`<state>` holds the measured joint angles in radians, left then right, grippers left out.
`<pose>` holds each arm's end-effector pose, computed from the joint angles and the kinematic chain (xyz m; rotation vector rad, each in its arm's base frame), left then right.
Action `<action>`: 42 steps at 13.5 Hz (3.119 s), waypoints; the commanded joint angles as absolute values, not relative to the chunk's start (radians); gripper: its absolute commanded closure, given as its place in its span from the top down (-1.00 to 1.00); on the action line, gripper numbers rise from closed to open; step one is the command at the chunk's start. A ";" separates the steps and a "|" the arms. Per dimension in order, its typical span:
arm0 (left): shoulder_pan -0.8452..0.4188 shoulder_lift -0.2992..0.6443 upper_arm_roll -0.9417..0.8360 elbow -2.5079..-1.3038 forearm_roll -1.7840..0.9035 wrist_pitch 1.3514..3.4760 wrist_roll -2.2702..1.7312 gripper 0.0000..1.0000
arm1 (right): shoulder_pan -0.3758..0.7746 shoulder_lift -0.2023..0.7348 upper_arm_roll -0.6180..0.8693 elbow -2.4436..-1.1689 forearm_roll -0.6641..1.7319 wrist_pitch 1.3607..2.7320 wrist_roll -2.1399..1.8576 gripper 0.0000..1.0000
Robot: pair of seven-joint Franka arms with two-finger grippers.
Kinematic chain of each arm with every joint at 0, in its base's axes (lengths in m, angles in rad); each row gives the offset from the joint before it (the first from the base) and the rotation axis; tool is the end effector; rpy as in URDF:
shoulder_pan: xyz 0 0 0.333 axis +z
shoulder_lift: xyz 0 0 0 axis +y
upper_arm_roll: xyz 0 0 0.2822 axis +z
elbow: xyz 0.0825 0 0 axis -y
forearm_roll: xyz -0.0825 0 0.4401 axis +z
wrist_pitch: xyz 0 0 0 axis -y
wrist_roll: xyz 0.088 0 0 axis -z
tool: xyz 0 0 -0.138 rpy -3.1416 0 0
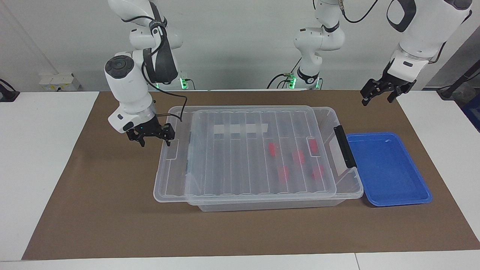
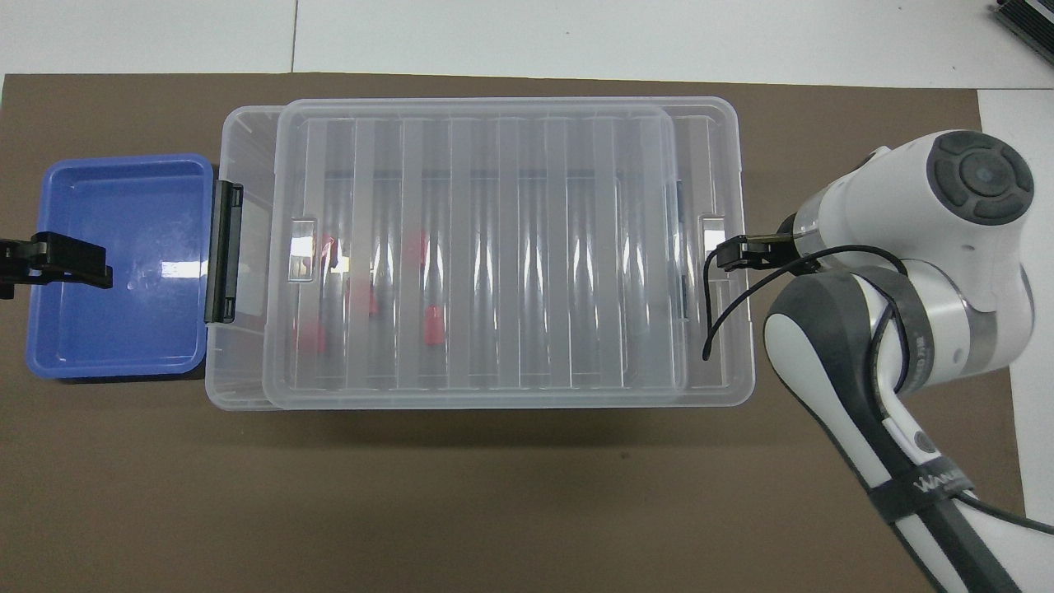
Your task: Place red block in blue tray from box
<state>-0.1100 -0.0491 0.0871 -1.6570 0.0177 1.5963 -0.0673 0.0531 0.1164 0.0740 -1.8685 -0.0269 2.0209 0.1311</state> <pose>0.5978 -0.0104 0.5459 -3.1269 -0.0684 0.0175 0.6389 0.0787 0.3676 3.1300 0.0103 0.0596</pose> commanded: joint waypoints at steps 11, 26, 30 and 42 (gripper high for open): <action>-0.297 -0.046 0.080 -1.707 0.003 1.745 -0.564 1.00 | -0.117 0.081 0.081 -1.899 -0.037 1.983 -0.121 0.96; -0.432 0.244 0.081 -2.046 0.129 2.411 -0.794 1.00 | -0.173 0.081 0.080 -1.902 -0.038 1.983 -0.179 0.96; -0.466 0.272 0.080 -2.065 0.132 2.450 -0.852 1.00 | -0.167 0.061 0.081 -1.887 -0.037 1.961 -0.163 0.96; -0.451 0.259 0.081 -2.103 0.132 2.444 -0.689 -0.20 | -0.011 -0.008 0.092 -1.672 -0.038 1.689 0.121 0.98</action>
